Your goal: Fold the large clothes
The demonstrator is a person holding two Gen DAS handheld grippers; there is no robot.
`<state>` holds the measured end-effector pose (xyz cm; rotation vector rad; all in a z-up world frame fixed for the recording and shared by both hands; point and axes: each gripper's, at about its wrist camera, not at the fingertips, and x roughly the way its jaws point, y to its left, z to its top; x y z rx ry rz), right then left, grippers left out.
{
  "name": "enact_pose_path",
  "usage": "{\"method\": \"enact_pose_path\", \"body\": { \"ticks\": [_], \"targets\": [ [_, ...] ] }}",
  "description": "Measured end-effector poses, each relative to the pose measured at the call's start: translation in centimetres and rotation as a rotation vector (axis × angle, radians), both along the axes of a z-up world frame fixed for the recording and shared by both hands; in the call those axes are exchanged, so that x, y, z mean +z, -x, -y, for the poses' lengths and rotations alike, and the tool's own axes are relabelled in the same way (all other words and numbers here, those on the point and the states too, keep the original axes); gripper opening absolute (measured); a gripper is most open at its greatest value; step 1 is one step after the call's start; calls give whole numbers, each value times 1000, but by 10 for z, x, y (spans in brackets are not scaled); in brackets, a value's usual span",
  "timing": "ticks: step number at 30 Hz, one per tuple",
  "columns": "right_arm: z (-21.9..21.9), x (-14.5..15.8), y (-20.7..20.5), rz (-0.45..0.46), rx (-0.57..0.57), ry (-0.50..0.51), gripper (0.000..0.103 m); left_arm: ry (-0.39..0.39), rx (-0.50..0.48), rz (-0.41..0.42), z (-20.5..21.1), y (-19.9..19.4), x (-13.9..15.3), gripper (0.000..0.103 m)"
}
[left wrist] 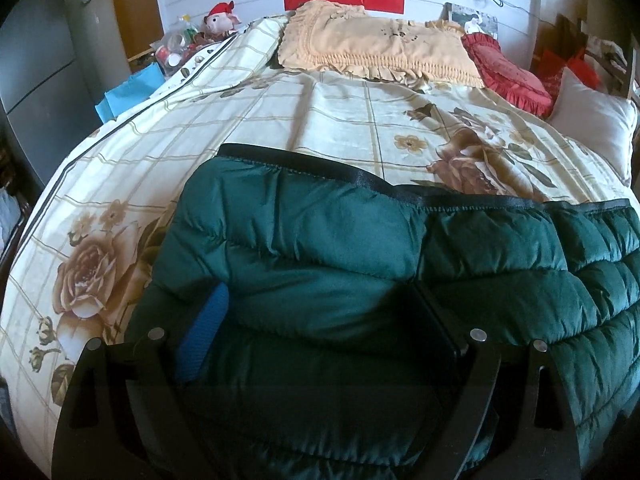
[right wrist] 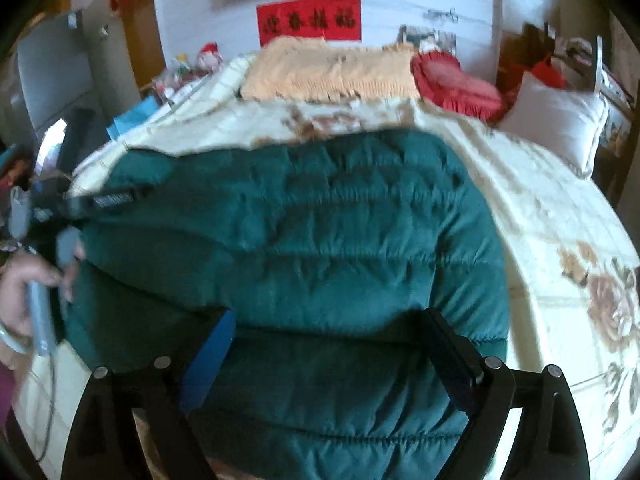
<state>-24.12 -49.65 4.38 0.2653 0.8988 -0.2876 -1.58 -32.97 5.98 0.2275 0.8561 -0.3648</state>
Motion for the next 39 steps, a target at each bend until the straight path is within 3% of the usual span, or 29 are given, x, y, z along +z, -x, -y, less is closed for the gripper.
{"method": "enact_pose_path", "body": {
  "ticks": [6,15,20,26,30,34,39],
  "targets": [
    [-3,-5,-7,-12,-8,21,102,4,0,-1,-1,0,1,90],
    [16,29,47,98,-62,-63,102,86,-58,-16,-37,23,23,90],
    [35,20,72,64,-112,-117,102,83,-78,5,-69,44,37,90],
    [54,2,90,59,-176,-222,102,120,-45,-23,-114,60,34,90],
    [58,-7,89,41,-183,-238,102,163,-15,-71,-140,63,27,90],
    [63,-17,87,42,-187,-294,103,251,-21,-173,-161,66,17,90],
    [64,-26,81,57,-164,-342,103,283,-26,-247,-170,67,-3,90]
  ]
}}
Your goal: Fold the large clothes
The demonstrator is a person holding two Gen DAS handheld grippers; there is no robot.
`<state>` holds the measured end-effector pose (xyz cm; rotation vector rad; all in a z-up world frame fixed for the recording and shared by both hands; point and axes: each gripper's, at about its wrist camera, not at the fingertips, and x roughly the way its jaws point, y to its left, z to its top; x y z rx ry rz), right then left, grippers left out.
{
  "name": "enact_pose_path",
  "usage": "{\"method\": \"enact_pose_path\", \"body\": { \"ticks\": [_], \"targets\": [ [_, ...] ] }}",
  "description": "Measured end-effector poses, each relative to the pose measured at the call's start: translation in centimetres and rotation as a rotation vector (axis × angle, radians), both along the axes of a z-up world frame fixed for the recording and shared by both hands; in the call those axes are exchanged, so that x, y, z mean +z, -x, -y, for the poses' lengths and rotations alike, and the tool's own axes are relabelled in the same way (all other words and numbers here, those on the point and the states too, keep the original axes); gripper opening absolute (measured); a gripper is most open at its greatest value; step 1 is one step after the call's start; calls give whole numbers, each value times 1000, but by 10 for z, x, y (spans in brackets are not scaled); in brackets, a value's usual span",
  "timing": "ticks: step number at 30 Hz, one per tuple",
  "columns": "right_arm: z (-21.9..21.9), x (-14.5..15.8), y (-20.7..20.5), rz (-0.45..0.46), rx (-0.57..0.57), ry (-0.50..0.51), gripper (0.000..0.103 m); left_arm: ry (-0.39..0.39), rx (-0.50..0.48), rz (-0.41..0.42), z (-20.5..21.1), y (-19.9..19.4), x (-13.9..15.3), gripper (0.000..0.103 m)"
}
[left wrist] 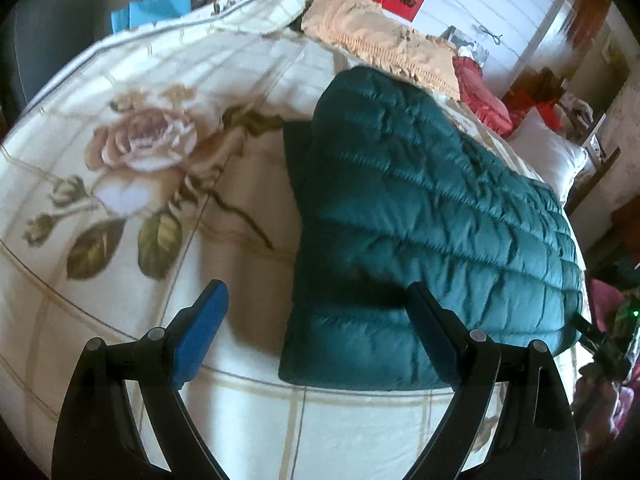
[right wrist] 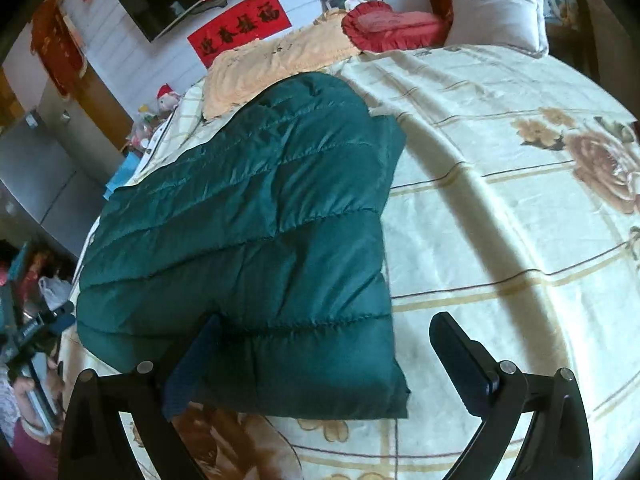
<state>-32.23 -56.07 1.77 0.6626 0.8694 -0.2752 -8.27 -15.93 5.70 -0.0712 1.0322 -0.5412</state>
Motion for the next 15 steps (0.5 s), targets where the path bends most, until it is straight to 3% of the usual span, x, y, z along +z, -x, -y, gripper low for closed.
{"method": "enact_pose_path", "body": {
  "ticks": [4,8,15],
  "targets": [
    [-1,-7,-8,25,27,-55,103,64,-10,-47,0,0,-10,90],
    [-5,-13,-18,33,57,-79,103,77,-32,-87,9,-2,-20,90],
    [-3,-16,-25,56,75,-96,103,139,-11,-111,10,-6,-27,100]
  ]
}}
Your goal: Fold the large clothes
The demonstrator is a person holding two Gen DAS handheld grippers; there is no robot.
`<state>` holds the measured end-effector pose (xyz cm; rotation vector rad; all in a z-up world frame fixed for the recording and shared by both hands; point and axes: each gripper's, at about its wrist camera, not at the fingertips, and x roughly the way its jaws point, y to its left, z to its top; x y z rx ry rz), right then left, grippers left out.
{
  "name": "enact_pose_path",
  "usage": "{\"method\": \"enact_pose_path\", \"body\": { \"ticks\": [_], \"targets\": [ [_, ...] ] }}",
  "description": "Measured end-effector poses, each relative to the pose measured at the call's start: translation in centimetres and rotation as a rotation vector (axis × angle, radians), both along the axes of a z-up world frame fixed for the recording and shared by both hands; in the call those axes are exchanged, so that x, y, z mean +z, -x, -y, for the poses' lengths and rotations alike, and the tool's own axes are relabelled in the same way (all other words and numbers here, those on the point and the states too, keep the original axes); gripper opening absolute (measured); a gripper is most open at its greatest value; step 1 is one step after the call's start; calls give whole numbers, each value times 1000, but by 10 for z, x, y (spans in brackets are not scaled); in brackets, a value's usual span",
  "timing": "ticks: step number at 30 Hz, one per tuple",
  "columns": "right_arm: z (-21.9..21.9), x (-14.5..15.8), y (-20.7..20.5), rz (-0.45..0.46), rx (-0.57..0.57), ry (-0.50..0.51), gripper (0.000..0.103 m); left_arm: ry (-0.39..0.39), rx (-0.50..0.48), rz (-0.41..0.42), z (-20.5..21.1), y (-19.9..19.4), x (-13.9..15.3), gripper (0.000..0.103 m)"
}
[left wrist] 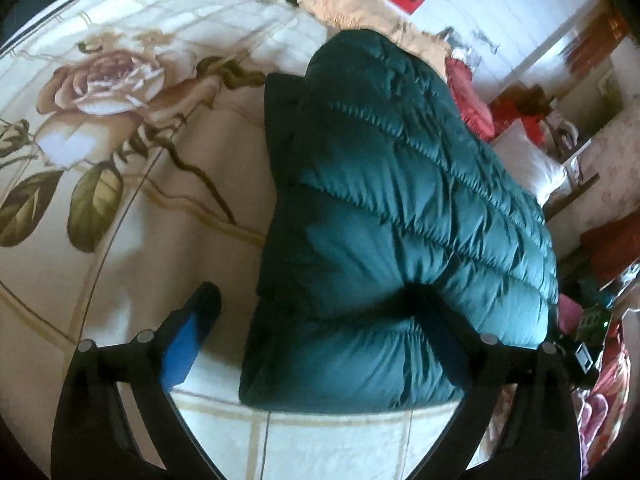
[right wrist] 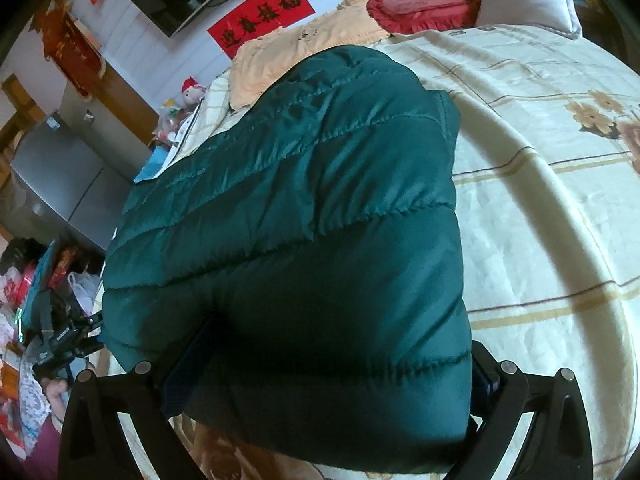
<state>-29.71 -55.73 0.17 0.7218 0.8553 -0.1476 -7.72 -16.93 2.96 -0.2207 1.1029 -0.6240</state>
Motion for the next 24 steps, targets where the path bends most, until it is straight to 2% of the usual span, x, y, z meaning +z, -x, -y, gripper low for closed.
{"method": "enact_pose_path", "body": {
  "ticks": [4,9,11,13,15,18,21,24],
  "targets": [
    [-1,0,-3,8,6,-3,103,-1,8,43,8,5,1,102],
    [0,0,-5,-8,-7,-4,103,-8,-42,21,22,8,0,102],
    [-1,1,-5,-1,-11,-5,103,-10,-50,20,25,9,2,95],
    [-4,5,-3,9,-14,16,92,-10,-51,42,25,14,6,85],
    [-9,12,0,18,-13,53,75,-25,-55,72,27,17,10,77],
    [-9,21,5,25,-21,69,58,-49,-60,116,27,23,19,64],
    [-8,29,9,35,-32,55,50,-61,-64,143,26,28,27,53],
    [-11,38,13,41,-30,62,46,-55,-66,143,22,32,33,49]
  ]
}}
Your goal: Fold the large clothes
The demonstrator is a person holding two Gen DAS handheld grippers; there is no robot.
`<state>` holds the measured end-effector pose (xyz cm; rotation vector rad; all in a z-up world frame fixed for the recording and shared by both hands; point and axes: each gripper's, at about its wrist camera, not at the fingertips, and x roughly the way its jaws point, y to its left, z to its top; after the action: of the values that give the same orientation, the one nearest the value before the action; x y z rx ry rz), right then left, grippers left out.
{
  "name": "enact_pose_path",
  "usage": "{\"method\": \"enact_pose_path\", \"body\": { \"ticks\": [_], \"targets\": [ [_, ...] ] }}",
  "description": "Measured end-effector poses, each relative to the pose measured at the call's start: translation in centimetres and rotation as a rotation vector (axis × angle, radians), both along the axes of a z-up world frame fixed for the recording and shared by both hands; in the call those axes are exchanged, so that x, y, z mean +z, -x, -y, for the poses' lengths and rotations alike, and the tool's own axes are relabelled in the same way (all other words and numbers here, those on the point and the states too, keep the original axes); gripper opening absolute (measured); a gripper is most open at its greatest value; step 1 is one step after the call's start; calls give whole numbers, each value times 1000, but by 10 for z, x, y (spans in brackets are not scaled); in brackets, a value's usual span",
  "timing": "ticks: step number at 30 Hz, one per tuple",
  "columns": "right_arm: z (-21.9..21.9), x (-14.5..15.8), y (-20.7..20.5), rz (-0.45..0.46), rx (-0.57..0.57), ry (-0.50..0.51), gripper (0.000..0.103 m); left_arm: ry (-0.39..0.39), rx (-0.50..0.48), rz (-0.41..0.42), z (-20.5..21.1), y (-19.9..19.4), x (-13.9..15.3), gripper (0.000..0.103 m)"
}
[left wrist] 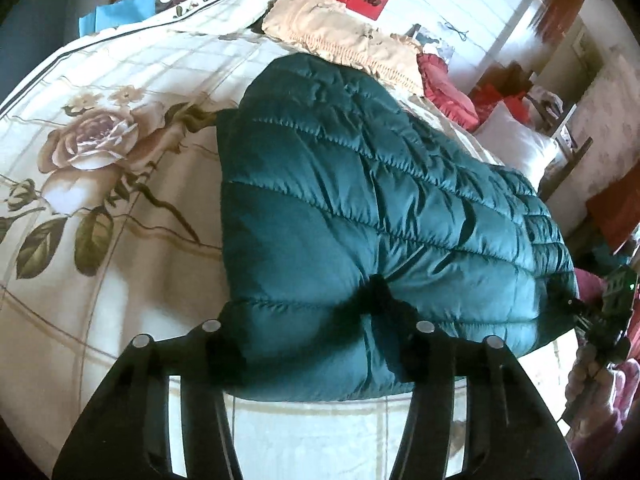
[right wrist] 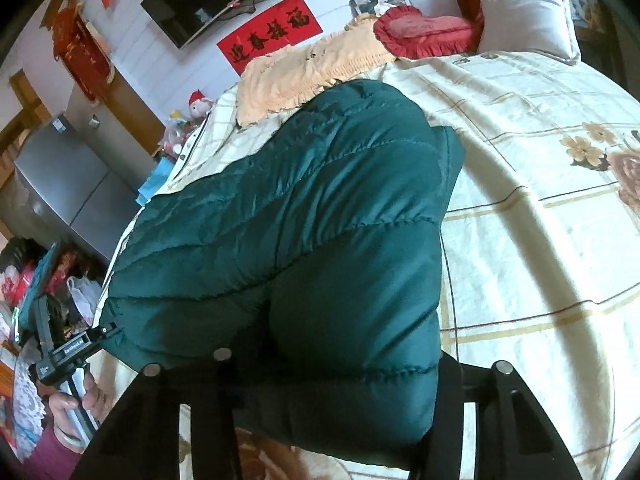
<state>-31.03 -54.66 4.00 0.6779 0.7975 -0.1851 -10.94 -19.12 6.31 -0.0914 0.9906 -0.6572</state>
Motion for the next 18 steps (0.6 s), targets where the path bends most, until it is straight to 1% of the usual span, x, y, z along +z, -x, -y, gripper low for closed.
{"method": "enact_pose_path", "body": {
  "ticks": [4,9,13,16,18],
  "targets": [
    [-6,11,11,7,16,-1,44,11,-29,12,-11,11,10,47],
    [-17,27,33,5,54,-15,44,22,-78,-2,-32,35,23,46],
    [-30,28,62,-15,82,-38,44,7,-106,-14,-50,60,20,46],
    [-34,23,78,-24,77,-76,44,-10,-114,-24,-61,77,13,46],
    [-37,16,86,-45,69,-89,47,-26,-107,-27,-63,84,7,47]
  ]
}}
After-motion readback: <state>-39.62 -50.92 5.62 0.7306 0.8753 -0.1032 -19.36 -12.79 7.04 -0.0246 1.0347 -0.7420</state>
